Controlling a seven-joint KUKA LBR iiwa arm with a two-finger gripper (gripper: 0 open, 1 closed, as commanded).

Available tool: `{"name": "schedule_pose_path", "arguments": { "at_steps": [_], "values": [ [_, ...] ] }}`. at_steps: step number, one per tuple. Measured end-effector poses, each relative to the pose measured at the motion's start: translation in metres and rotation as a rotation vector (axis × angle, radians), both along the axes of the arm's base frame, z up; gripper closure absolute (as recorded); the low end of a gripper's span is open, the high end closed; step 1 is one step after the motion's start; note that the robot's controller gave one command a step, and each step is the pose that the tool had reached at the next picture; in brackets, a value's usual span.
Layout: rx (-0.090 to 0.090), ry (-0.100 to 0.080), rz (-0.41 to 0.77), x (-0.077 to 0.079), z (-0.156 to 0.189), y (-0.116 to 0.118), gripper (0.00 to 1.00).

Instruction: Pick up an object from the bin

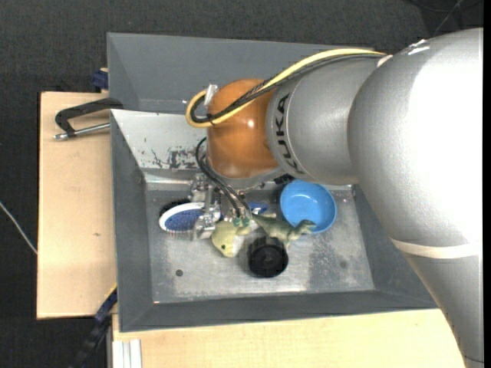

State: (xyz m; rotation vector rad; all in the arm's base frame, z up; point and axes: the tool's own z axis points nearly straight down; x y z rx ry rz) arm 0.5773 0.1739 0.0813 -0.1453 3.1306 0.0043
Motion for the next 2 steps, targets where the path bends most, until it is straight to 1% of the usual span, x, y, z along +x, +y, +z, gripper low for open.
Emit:
{"name": "schedule_pose_path", "arguments": {
  "at_steps": [1, 2],
  "values": [
    [0.003, -0.004, 0.006, -0.0413, 0.1869, 0.0264, 1.0],
    [-0.001, 0.005, 0.004, -0.0422, 0.1818, 0.025, 1.0]
  ]
}}
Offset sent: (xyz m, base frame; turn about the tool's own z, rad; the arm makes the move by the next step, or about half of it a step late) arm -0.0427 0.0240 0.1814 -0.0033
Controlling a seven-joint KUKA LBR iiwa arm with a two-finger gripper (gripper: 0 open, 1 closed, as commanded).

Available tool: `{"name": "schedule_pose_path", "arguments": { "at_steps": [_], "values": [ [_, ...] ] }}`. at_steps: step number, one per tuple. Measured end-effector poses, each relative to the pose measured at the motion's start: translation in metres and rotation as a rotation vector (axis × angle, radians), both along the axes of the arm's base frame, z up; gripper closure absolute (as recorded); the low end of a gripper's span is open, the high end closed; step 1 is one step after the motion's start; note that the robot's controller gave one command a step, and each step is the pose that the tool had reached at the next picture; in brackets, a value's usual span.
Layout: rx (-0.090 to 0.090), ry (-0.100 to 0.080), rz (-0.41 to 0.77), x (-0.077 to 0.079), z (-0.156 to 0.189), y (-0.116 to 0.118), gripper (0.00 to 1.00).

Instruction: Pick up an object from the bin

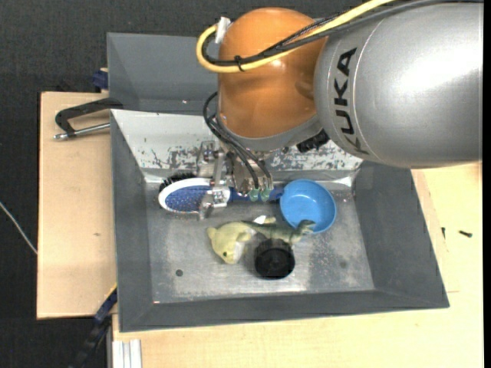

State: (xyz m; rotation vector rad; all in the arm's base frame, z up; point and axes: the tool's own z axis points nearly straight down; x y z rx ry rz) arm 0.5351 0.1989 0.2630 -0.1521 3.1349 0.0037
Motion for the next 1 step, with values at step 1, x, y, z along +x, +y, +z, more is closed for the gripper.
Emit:
{"name": "schedule_pose_path", "arguments": {
  "at_steps": [1],
  "values": [
    [0.0, 0.0, 0.0, 0.0, 0.0, -0.0001, 1.0]
  ]
}}
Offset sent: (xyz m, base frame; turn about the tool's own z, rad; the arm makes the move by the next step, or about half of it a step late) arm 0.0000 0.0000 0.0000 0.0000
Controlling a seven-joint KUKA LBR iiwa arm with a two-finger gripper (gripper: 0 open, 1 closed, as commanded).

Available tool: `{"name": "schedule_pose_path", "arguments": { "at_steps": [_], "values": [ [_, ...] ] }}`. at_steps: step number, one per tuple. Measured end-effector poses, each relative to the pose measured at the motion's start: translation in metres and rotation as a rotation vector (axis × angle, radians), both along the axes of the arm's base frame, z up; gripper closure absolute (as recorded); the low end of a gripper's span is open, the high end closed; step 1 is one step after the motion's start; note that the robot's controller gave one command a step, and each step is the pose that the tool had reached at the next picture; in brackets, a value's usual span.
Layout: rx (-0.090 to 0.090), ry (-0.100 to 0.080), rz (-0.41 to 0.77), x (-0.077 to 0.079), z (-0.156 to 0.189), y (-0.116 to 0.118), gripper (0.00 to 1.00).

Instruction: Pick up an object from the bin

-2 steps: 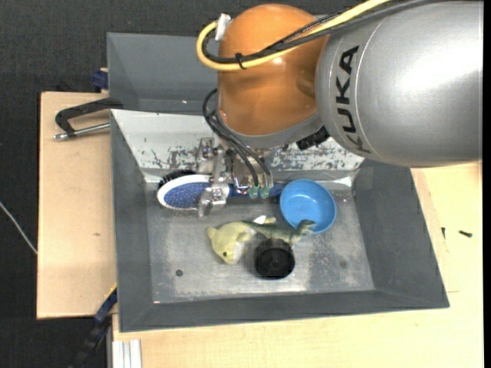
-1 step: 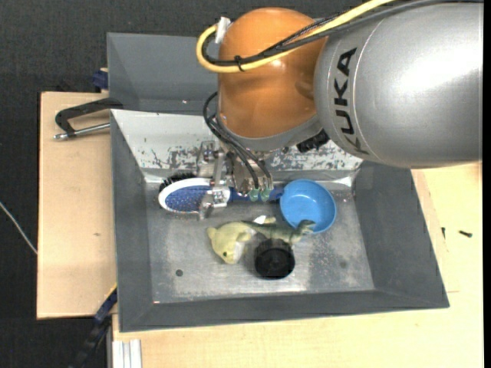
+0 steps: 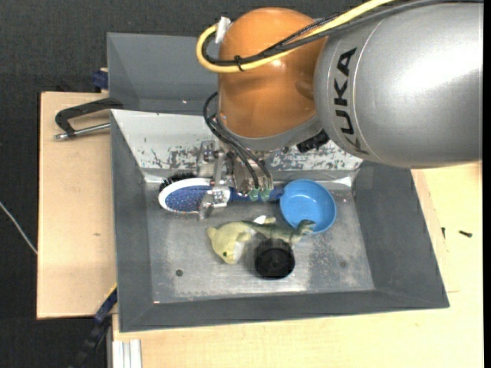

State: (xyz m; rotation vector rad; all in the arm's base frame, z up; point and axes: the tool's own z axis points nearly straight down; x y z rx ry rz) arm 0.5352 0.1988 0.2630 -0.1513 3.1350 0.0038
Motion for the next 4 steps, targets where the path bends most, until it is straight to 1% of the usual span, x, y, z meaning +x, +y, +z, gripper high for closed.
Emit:
{"name": "schedule_pose_path", "arguments": {
  "at_steps": [4],
  "values": [
    [0.0, 0.0, 0.0, 0.0, 0.0, -0.0002, 1.0]
  ]
}}
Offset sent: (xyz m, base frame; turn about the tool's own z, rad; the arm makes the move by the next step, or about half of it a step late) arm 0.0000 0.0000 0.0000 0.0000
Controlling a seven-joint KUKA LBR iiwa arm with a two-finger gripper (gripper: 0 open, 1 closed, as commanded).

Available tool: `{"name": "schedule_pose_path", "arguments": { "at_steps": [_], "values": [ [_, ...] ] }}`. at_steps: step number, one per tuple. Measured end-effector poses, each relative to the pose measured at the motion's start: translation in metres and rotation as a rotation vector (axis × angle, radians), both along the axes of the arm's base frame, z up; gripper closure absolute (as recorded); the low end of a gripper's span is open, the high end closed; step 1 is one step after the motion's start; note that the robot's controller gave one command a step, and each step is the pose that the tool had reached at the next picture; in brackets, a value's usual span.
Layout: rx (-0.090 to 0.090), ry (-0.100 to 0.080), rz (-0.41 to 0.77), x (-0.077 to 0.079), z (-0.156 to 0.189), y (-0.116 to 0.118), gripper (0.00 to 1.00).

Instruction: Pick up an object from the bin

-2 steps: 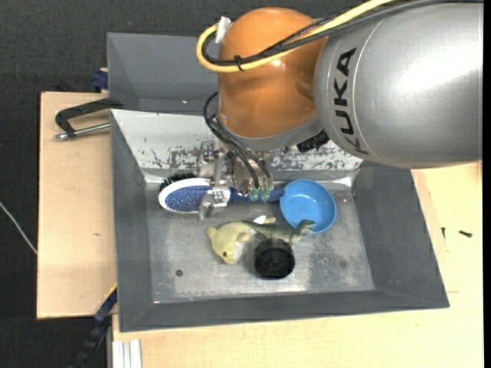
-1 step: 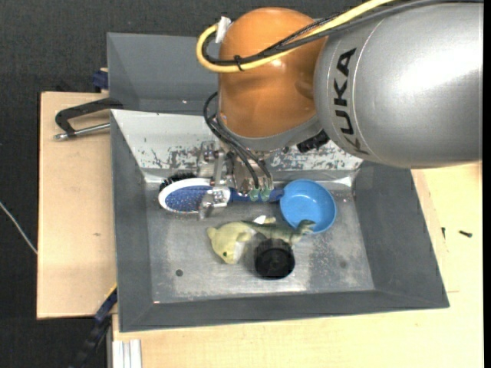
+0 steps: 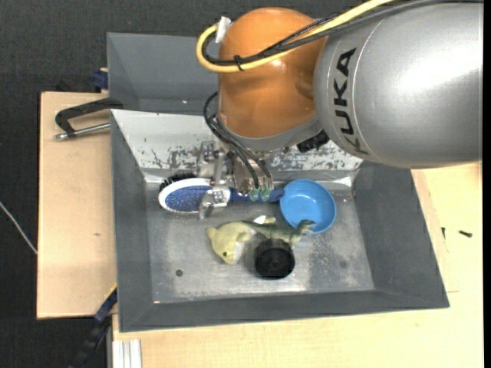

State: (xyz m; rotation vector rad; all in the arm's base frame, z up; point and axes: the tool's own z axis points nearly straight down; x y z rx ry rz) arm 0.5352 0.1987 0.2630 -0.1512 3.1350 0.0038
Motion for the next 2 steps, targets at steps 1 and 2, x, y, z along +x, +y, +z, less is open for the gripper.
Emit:
{"name": "schedule_pose_path", "arguments": {
  "at_steps": [1, 2],
  "values": [
    [0.0, 0.0, 0.0, 0.0, 0.0, 0.0, 1.0],
    [0.0, 0.0, 0.0, 0.0, 0.0, 0.0, 1.0]
  ]
}}
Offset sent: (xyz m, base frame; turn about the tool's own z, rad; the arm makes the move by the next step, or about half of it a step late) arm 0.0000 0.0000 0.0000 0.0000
